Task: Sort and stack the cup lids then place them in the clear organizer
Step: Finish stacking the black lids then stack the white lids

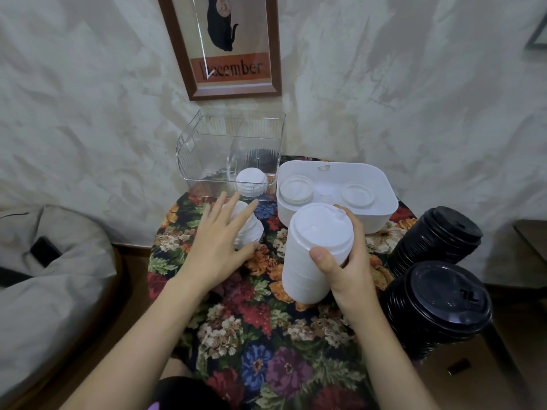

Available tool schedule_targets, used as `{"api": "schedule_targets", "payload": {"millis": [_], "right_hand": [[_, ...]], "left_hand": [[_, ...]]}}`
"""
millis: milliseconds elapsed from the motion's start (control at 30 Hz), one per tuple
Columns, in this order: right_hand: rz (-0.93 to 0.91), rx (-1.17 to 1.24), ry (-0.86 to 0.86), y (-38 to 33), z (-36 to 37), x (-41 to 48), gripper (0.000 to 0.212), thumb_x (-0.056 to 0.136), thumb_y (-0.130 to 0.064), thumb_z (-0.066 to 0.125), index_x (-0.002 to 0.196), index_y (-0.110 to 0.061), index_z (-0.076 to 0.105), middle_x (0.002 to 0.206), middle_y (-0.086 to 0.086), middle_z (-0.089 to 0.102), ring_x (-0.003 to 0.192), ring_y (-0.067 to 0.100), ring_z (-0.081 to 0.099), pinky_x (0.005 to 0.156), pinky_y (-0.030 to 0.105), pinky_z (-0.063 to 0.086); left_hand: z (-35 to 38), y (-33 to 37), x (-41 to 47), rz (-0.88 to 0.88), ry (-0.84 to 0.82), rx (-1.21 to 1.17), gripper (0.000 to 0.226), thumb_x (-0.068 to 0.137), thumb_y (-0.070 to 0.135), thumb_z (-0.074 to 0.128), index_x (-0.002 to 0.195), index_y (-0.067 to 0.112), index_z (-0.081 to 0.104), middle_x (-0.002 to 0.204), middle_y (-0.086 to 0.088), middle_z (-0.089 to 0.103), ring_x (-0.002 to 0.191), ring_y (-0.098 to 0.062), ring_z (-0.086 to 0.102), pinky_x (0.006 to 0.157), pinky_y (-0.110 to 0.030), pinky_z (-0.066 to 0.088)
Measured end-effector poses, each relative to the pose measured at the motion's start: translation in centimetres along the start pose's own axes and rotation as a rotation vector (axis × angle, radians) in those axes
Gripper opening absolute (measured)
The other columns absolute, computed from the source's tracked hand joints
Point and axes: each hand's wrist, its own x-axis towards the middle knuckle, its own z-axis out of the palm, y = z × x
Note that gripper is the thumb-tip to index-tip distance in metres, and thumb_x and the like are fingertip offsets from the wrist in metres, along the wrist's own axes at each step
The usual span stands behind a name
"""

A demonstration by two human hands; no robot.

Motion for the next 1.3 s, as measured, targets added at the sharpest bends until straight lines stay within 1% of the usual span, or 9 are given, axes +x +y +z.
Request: {"api": "schedule_targets", "payload": {"millis": [100, 167, 233, 333, 467, 633, 967, 1133, 1300], "right_hand": [[-0.008, 0.007, -0.006, -0.2, 0.0, 0.1, 0.107, 0.064, -0.082, 0.078, 0.148, -0.025, 0.043, 0.14, -0.014, 0.059, 0.133, 0.008, 0.055, 0.108, 0.026, 0.047], [-0.018, 0.011, -0.012, -0.3, 0.1, 0.1, 0.106, 0.066, -0.08, 0.078, 0.148, -0.024, 0.043, 0.142, -0.014, 0.059, 0.135, 0.01, 0.055, 0.11, 0.031, 0.047], [-0.024, 0.023, -0.026, -0.5, 0.1, 0.2, 0.105, 0.069, -0.078, 0.078, 0.15, -0.022, 0.042, 0.145, -0.008, 0.059, 0.136, 0.014, 0.055, 0.111, 0.037, 0.047], [-0.014, 0.06, -0.048, -1.2, 0.2, 0.1, 0.097, 0.074, -0.079, 0.072, 0.148, -0.024, 0.042, 0.144, -0.008, 0.06, 0.135, 0.014, 0.057, 0.106, 0.028, 0.049], [-0.013, 0.055, -0.029, -1.3, 0.5, 0.2, 0.085, 0.083, -0.077, 0.065, 0.145, -0.023, 0.046, 0.141, -0.01, 0.062, 0.133, 0.012, 0.058, 0.104, 0.024, 0.047], [-0.031, 0.056, -0.006, -0.6, 0.8, 0.3, 0.083, 0.079, -0.077, 0.069, 0.141, -0.025, 0.049, 0.137, -0.01, 0.063, 0.13, 0.014, 0.06, 0.102, 0.024, 0.048], [-0.011, 0.097, 0.053, 0.1, 1.0, 0.0, 0.079, 0.077, -0.078, 0.07, 0.137, -0.029, 0.051, 0.135, -0.009, 0.065, 0.128, 0.017, 0.062, 0.101, 0.027, 0.05], [-0.014, 0.075, -0.02, -1.0, 0.4, 0.5, 0.085, 0.083, -0.075, 0.067, 0.145, -0.02, 0.047, 0.141, -0.006, 0.062, 0.133, 0.014, 0.059, 0.103, 0.024, 0.048], [-0.027, 0.049, -0.056, -2.2, 0.5, 0.2, 0.081, 0.083, -0.076, 0.065, 0.146, -0.028, 0.046, 0.144, -0.016, 0.06, 0.135, 0.007, 0.056, 0.104, 0.019, 0.045]], "left_hand": [[-2.3, 4.9, 0.2, -0.014, 0.107, -0.433, 0.055, 0.102, 0.047, 0.051, 0.155, 0.035, 0.044, 0.164, 0.013, 0.038, 0.155, -0.006, 0.026, 0.125, -0.029, 0.023], [-3.7, 8.7, 0.4, -0.068, 0.029, -0.839, 0.05, 0.103, 0.044, 0.05, 0.151, 0.031, 0.05, 0.151, 0.016, 0.054, 0.141, 0.004, 0.045, 0.111, -0.013, 0.037], [-4.0, 11.0, 0.7, -0.073, -0.042, -0.97, 0.049, 0.102, 0.044, 0.05, 0.149, 0.03, 0.052, 0.144, 0.014, 0.06, 0.134, 0.005, 0.052, 0.105, -0.011, 0.04], [-3.0, 11.9, 0.7, -0.096, -0.065, -0.988, 0.044, 0.1, 0.049, 0.055, 0.141, 0.034, 0.059, 0.138, 0.017, 0.064, 0.128, -0.003, 0.059, 0.108, -0.028, 0.047], [-1.8, 11.7, 0.2, -0.128, -0.05, -1.056, 0.036, 0.102, 0.046, 0.053, 0.136, 0.035, 0.058, 0.134, 0.022, 0.063, 0.128, -0.001, 0.057, 0.104, -0.018, 0.044], [-0.6, 11.6, -0.6, -0.145, -0.049, -1.109, 0.047, 0.099, 0.056, 0.048, 0.139, 0.033, 0.054, 0.136, 0.01, 0.061, 0.131, -0.014, 0.056, 0.111, -0.04, 0.045], [0.3, 12.2, -0.8, -0.151, -0.032, -1.126, 0.048, 0.097, 0.06, 0.046, 0.138, 0.035, 0.052, 0.133, 0.012, 0.061, 0.129, -0.013, 0.057, 0.111, -0.042, 0.045], [-1.1, 12.3, 0.2, -0.136, -0.036, -1.153, 0.053, 0.097, 0.057, 0.05, 0.145, 0.033, 0.05, 0.146, 0.013, 0.056, 0.137, -0.006, 0.052, 0.115, -0.03, 0.042], [-2.3, 11.8, 1.0, -0.098, 0.005, -1.136, 0.044, 0.097, 0.046, 0.056, 0.138, 0.03, 0.057, 0.137, 0.022, 0.061, 0.131, 0.001, 0.055, 0.104, -0.016, 0.043]]}}
